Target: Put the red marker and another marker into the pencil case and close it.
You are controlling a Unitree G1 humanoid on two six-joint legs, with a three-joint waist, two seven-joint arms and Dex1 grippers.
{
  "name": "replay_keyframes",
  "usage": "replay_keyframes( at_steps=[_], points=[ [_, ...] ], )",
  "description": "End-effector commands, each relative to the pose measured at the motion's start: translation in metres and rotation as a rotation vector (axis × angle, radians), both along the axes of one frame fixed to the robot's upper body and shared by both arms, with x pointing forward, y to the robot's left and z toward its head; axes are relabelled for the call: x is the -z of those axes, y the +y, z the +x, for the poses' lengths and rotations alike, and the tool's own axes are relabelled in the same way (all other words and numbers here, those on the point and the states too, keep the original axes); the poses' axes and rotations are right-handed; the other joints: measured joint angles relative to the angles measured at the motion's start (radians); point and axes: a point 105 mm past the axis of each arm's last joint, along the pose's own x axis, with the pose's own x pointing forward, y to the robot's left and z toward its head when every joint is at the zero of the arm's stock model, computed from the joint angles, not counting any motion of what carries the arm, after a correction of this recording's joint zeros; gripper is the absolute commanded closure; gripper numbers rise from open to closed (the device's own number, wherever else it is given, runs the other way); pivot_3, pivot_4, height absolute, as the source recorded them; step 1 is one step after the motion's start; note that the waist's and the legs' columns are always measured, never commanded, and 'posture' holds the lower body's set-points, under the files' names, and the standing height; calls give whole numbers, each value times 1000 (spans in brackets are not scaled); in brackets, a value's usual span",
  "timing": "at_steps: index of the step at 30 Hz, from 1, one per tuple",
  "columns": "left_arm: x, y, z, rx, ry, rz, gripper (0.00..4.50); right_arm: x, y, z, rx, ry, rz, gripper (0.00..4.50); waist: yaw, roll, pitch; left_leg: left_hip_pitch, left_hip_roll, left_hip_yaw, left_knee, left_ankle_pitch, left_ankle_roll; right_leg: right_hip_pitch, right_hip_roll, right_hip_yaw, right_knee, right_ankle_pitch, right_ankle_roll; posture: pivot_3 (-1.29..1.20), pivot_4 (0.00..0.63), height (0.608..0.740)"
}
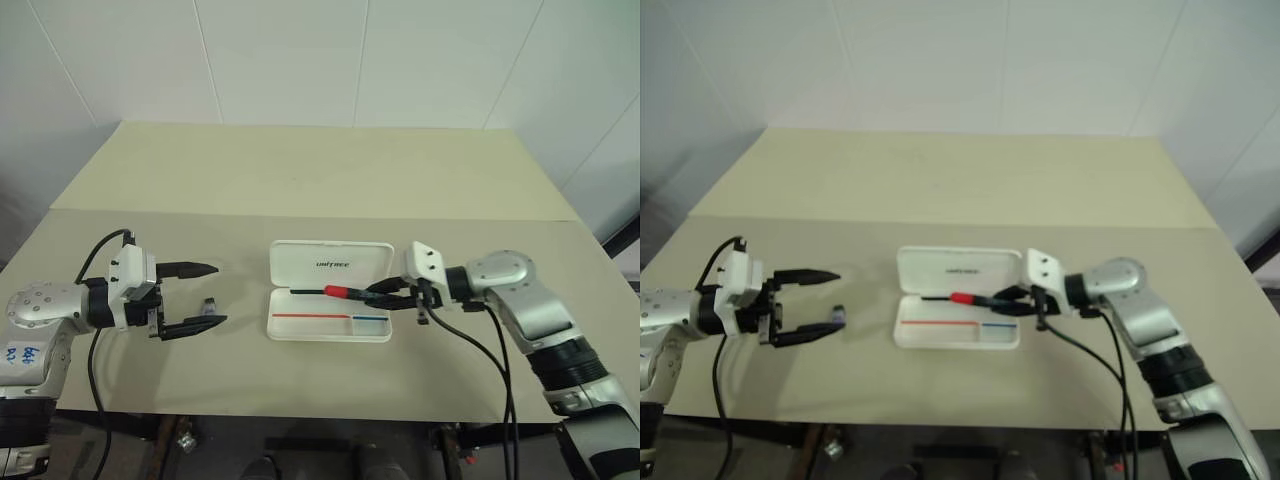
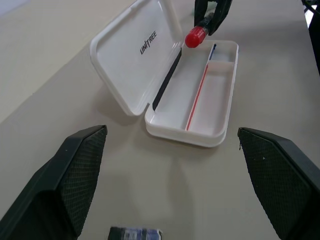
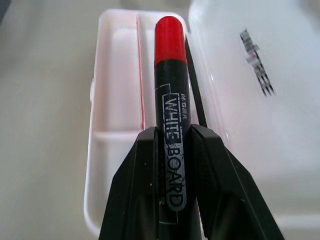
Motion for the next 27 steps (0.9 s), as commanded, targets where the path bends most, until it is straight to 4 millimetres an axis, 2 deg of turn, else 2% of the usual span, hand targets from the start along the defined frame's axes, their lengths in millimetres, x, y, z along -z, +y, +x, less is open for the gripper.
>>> replay_keyframes(
  at_steps=[1,10,27],
  points=[
    [-10,-2,-4,2,-52,10,0,-8,12,2,-32,-32,2,3941,0,0,0,0,0,0,0,0,0,0,0,0,0,0,0,0,150,740],
    [-11,-4,-5,-3,-56,1,0,-8,32,9,-45,-51,18,3941,-2,0,0,0,0,0,0,0,0,-1,0,0,1,0,0,0,150,740],
    [-12,-12,-3,10,-68,-17,0,0,41,6,-76,-64,2,3941,-3,0,0,0,0,0,0,0,0,-1,0,0,1,0,0,0,150,740]
  ],
)
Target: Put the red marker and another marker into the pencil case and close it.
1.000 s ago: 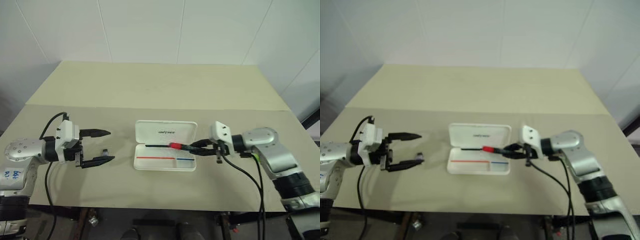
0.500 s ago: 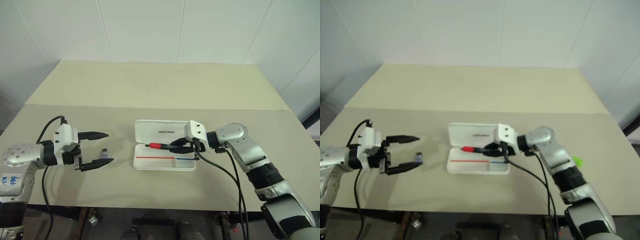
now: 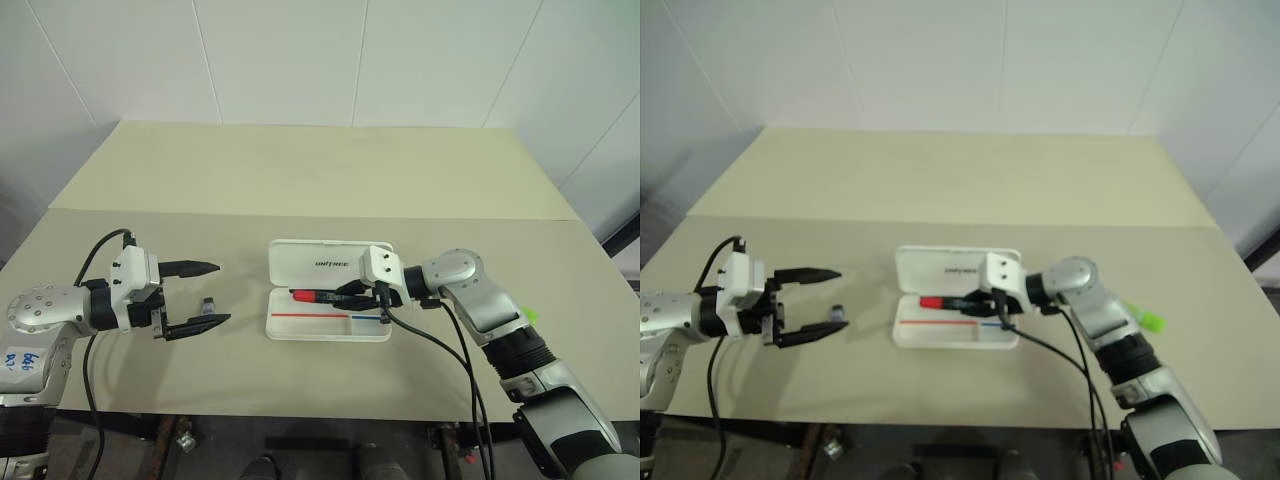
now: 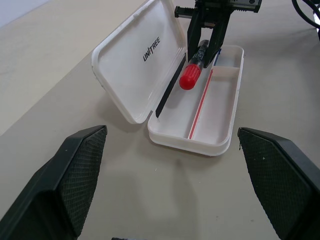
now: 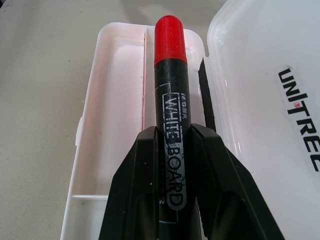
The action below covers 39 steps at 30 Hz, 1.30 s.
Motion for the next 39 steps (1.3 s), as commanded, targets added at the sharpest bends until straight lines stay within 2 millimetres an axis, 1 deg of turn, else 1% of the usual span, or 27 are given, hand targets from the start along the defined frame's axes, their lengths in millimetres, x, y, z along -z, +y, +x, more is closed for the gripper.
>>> replay_keyframes(
  at_steps=[1,7,10,11,12,18,22,25,28,31,33,38,39],
  points=[
    [-10,-5,0,18,-43,-12,0,-8,5,-2,-28,-44,17,3591,0,0,0,0,0,0,0,0,0,0,0,0,0,0,0,0,150,740],
    [-10,-7,1,25,-44,-16,0,-8,5,-1,-20,-57,22,1589,0,0,0,0,0,0,0,0,0,0,0,0,0,0,0,0,150,740],
    [-10,-8,1,28,-44,-18,0,-15,9,-1,-21,-68,61,513,-1,0,0,0,0,0,0,0,0,0,0,0,0,0,0,0,150,740],
    [-9,-8,1,29,-43,-19,0,-17,10,-2,-22,-68,71,212,-1,0,0,0,0,0,0,0,0,0,0,0,0,0,0,0,150,740],
    [-9,-8,1,29,-43,-19,0,-19,10,-2,-24,-66,78,43,-1,0,0,0,0,0,0,0,0,0,0,0,0,0,0,0,150,740],
    [-9,-10,2,35,-42,-24,0,-25,13,-13,-56,-24,123,43,0,0,0,0,0,0,0,0,0,0,0,0,0,0,0,0,150,740],
    [-8,-12,3,44,-39,-29,0,-33,10,-29,-91,36,186,43,2,0,0,0,0,0,0,0,0,0,0,0,0,0,0,0,150,740],
    [-7,-14,3,50,-38,-33,0,-36,1,-42,-112,85,226,43,4,0,0,-1,0,0,0,0,0,0,0,0,0,0,0,0,150,740],
    [-8,-17,3,60,-39,-41,0,-44,-15,-49,-75,114,284,43,6,0,0,-1,0,0,0,0,0,0,0,0,0,0,0,0,150,740],
    [-7,-23,1,80,-37,-47,0,-50,-38,-48,13,111,313,43,7,0,0,-1,0,0,1,0,0,0,0,0,0,0,0,0,150,740],
    [-8,-28,-1,104,-28,-53,0,-53,-56,-43,95,94,316,43,7,0,0,-1,0,0,1,0,0,0,0,0,0,0,0,0,150,740],
    [-8,-41,-3,164,4,-59,0,-57,-111,-31,286,31,269,43,6,0,0,-1,0,0,1,0,0,0,0,0,0,0,0,0,150,740],
    [-8,-43,-3,172,5,-59,0,-58,-119,-30,309,23,270,43,7,0,0,-1,0,0,1,0,0,0,0,0,0,0,0,0,150,740]
  ],
)
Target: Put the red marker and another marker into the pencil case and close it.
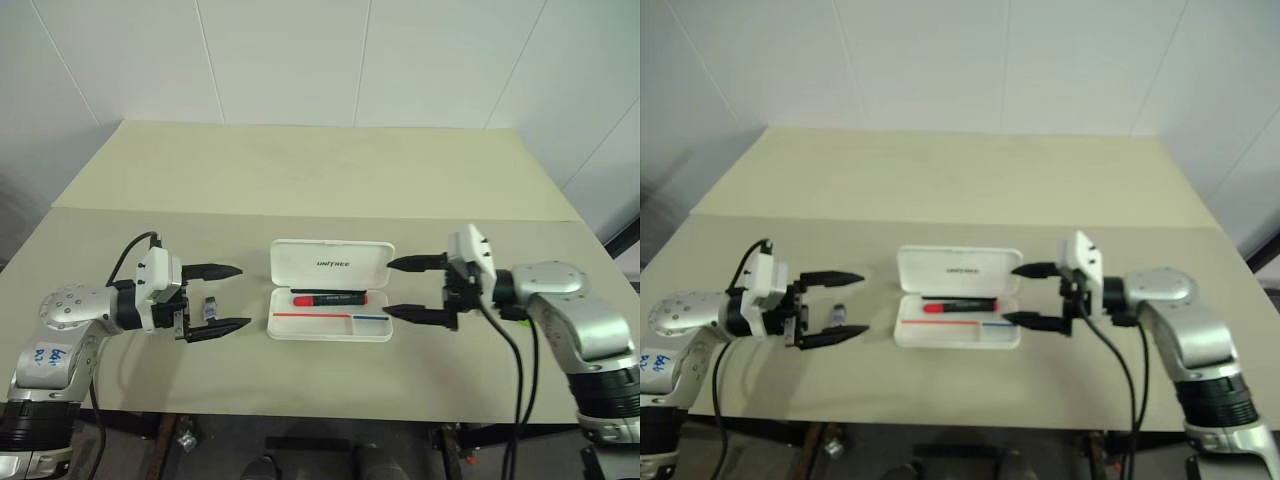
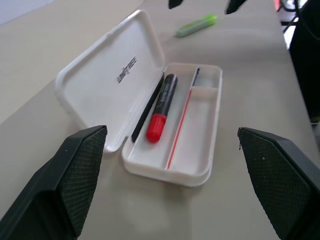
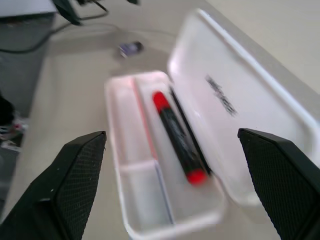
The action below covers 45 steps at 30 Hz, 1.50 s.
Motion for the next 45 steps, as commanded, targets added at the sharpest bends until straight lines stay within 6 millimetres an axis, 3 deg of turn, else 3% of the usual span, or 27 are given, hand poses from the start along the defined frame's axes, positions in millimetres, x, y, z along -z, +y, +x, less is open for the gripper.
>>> replay_keyframes(
  at_steps=[1,10,21,30,45],
  points=[
    [-11,-15,-3,72,-36,-14,0,-15,-35,4,109,-68,-1,43,1,0,0,0,0,0,0,0,0,0,0,0,0,0,0,0,150,740],
    [-17,-38,2,165,-60,-26,0,11,-115,7,344,-14,-84,43,0,0,0,0,0,1,0,0,0,0,0,0,0,0,0,0,150,740],
    [-19,-46,5,207,-62,-28,0,51,-193,-4,550,77,-217,43,-4,0,0,3,-1,2,1,1,1,3,0,2,0,1,1,0,150,740],
    [-20,-46,5,212,-61,-25,0,59,-204,6,591,97,-226,43,-13,0,0,6,-1,4,1,1,1,5,0,5,0,1,2,0,150,740],
    [-25,-39,3,193,-69,-3,0,81,-186,24,546,212,-210,43,-32,0,0,7,-1,4,2,1,1,7,0,5,0,2,3,0,150,740]
  ],
)
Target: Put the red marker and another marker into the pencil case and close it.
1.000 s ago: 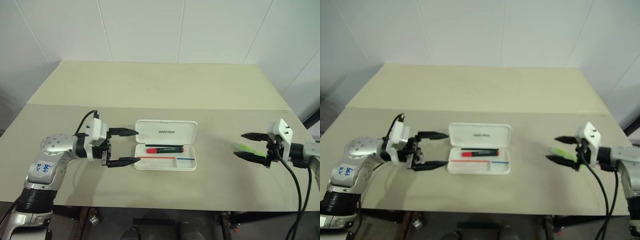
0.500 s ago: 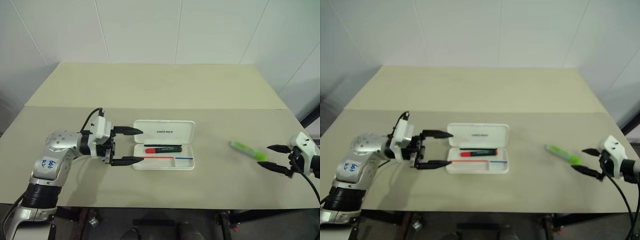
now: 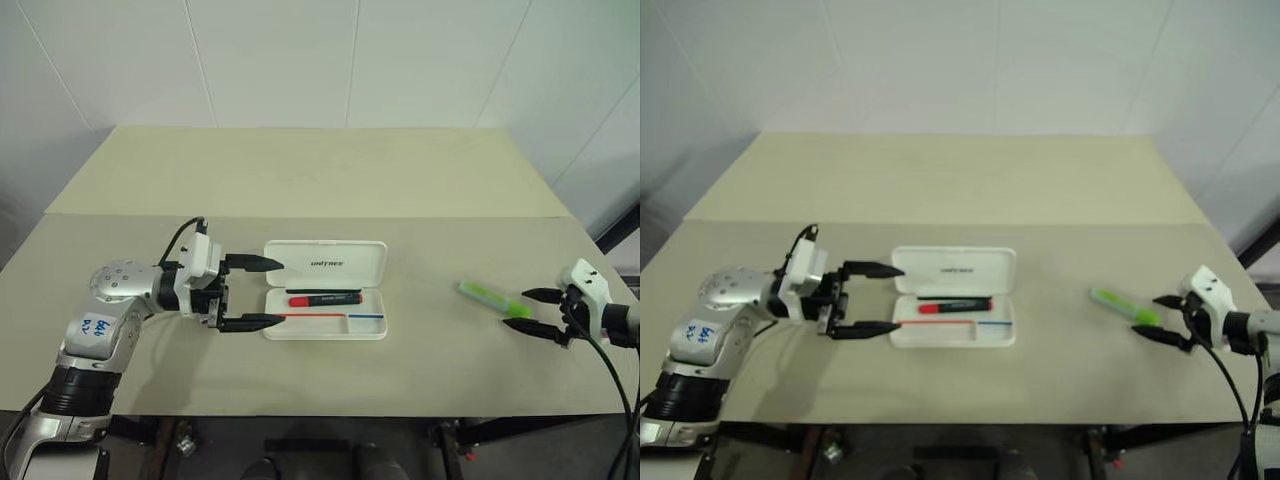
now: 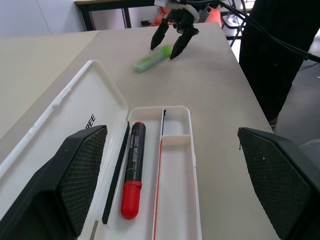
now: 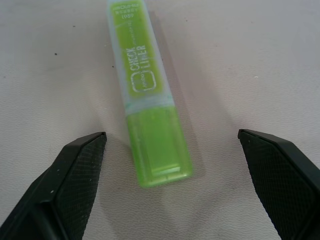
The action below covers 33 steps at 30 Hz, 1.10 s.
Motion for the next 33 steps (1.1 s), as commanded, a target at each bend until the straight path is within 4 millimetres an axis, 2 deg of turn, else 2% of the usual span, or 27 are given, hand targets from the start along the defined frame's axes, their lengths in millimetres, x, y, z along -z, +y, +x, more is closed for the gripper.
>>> replay_keyframes(
  at_steps=[1,3,6,14,21,26,33],
  points=[
    [-14,3,-4,-1,-58,1,0,2,4,1,-24,17,-2,43,-2,0,0,1,0,0,0,0,0,0,0,0,0,0,0,0,150,740],
    [-14,3,-4,-5,-60,2,0,3,6,1,-31,20,10,43,-3,0,0,1,0,0,0,0,0,1,0,0,0,0,0,0,150,740],
    [-15,4,-3,-10,-64,4,0,4,10,1,-49,34,33,667,-3,0,0,2,0,0,0,0,0,2,0,0,0,0,0,0,150,740],
    [-16,5,-3,-14,-70,3,0,3,17,1,-85,60,62,3409,-2,0,0,3,0,0,0,0,0,3,0,0,0,0,0,0,150,740],
    [-17,3,-1,-13,-76,-1,0,-5,30,8,-134,19,52,3410,-6,0,0,3,0,0,0,0,0,3,0,0,0,0,0,0,150,740],
    [-16,6,0,-20,-75,1,0,-29,45,15,-206,-92,70,3410,-3,1,0,3,0,0,0,0,0,3,0,0,0,0,0,0,150,740],
    [-12,19,1,-57,-67,16,0,-55,73,13,-340,-192,75,3410,1,1,1,2,0,-1,0,0,0,3,0,0,-1,0,1,0,150,740]
  ],
)
